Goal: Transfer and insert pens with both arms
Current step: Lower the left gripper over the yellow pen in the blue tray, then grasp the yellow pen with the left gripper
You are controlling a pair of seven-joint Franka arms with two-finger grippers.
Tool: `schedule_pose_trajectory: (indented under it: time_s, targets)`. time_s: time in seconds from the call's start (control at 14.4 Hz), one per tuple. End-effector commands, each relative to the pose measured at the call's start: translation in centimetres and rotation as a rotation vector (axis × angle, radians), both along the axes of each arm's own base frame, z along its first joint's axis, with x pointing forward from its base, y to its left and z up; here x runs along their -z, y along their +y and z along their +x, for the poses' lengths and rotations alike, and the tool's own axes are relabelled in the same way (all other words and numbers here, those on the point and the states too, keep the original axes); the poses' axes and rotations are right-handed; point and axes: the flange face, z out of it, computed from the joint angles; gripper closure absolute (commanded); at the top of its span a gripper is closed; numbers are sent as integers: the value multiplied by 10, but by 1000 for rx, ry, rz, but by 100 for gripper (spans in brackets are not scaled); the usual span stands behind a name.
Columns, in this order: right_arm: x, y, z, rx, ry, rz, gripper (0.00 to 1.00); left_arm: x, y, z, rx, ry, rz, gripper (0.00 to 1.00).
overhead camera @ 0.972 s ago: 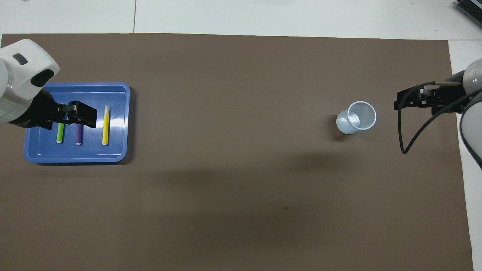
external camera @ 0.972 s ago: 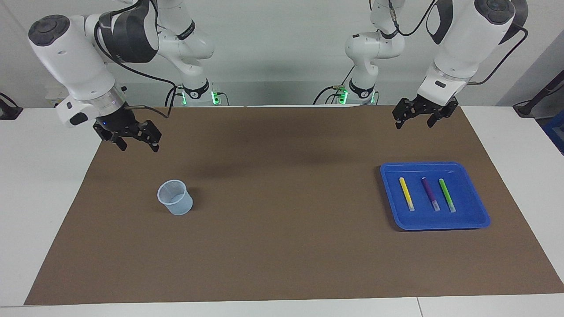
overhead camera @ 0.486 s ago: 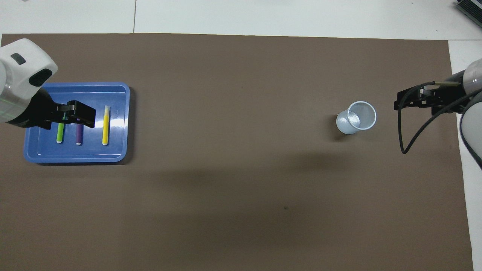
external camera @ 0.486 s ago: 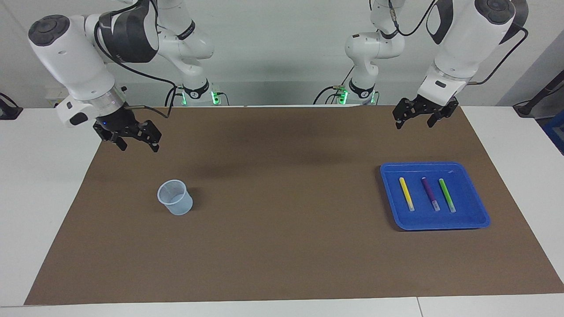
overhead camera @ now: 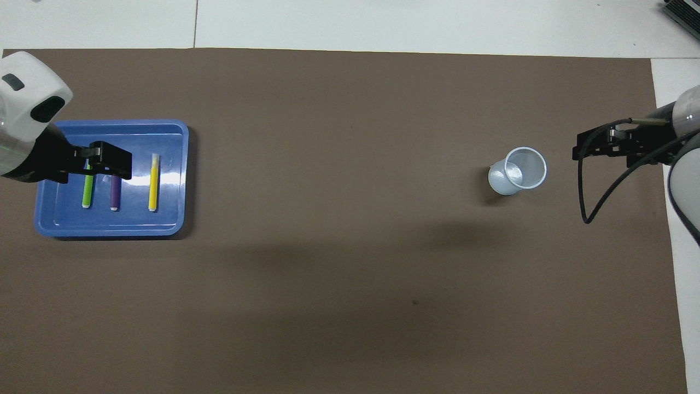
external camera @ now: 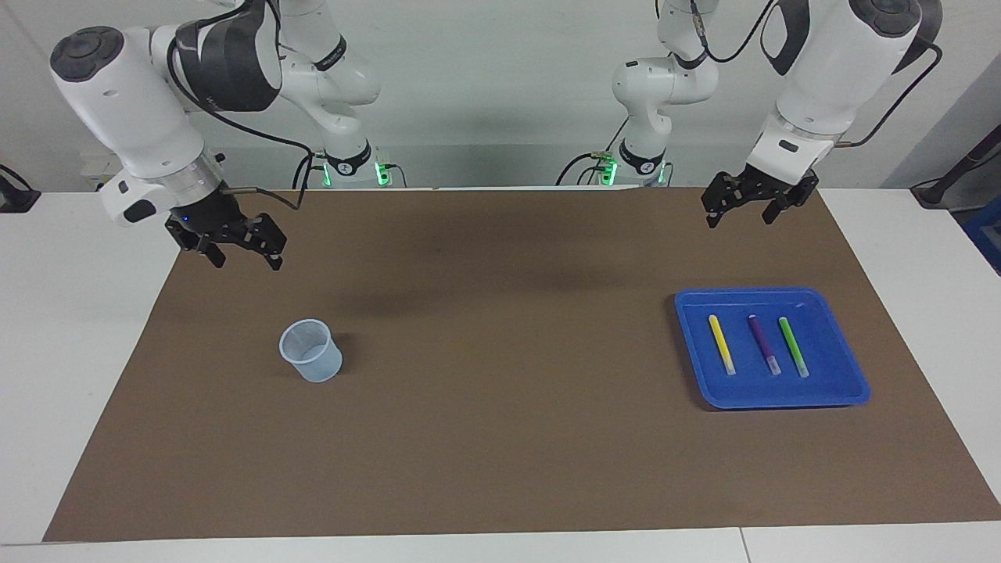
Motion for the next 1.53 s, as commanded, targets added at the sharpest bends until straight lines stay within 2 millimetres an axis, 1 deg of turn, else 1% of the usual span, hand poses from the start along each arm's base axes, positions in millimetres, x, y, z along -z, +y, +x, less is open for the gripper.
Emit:
schedule_pose_trajectory:
  time_s: [0.0,0.07,0.14,0.21,0.35,0.42,0.49,0.56,0.62,0.69,0.83,0.97,1.04,1.18,1.32,1.46]
  targets:
    - [-3,-5,-8,-16,5,-28,0,28,19,-8,-39,-63,-7,0]
    - [-3,-5,-8,-16,5,-28,0,37,32,-3,-56,-65,-8,0]
    - [-3,-5,-8,-16,5,-28,0,48,38,6,-63,-68,-9,0]
    - [-3,-5,-8,-16,5,-28,0,67,40,17,-67,-57,-13,0]
    - [-3,-5,-8,-16,5,-28,0,98,41,31,-67,-42,-16,0]
    - [-3,-5,-8,-16,5,-28,0,112,44,39,-71,-44,-18,0]
    - [-3,-5,-8,-16,5,-28,0,128,52,46,-80,-53,-20,0]
    - [-3,-5,-8,-16,5,-28,0,141,61,50,-85,-68,-23,0]
    - [-2,-5,-8,-16,7,-28,0,159,63,53,-52,-70,-24,0]
    - [-2,-4,-8,-16,7,-28,0,174,72,58,-48,-71,-26,0]
    - [3,-1,-11,-16,12,-28,0,205,75,67,-49,-59,-32,0]
    - [10,2,-17,-23,24,-30,0,224,75,70,-35,-44,-35,0]
    - [9,2,-18,-23,22,-30,0,231,75,69,-33,-38,-35,0]
    - [10,5,-19,-22,24,-31,0,251,72,70,-30,-36,-39,0]
    - [11,4,-19,-16,26,-31,0,272,74,60,-8,-23,-38,0]
    - [11,5,-19,-22,27,-29,0,285,74,54,0,-21,-38,0]
